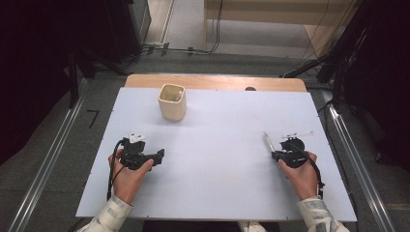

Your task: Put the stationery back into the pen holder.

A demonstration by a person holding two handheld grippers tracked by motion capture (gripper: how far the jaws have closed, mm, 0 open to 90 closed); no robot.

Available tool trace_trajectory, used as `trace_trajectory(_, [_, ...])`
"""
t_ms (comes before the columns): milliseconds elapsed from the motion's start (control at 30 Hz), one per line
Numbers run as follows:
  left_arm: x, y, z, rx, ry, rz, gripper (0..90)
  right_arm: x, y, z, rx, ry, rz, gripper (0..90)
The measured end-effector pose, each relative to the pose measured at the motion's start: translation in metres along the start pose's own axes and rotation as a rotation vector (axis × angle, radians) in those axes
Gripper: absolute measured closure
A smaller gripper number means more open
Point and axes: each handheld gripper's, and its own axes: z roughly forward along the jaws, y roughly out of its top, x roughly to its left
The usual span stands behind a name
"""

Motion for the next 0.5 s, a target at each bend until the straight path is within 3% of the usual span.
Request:
trace_trajectory(367, [0.003, -0.004, -0.001, 0.004, 0.006, -0.01, 21.8, 0.023, 0.007, -0.005, -0.139, 0.1, -0.041, 78.2])
trace_trajectory(500, [0.005, -0.005, -0.001, 0.009, 0.004, -0.009, 21.9, 0.034, 0.013, -0.003, -0.157, 0.121, -0.056, 78.2])
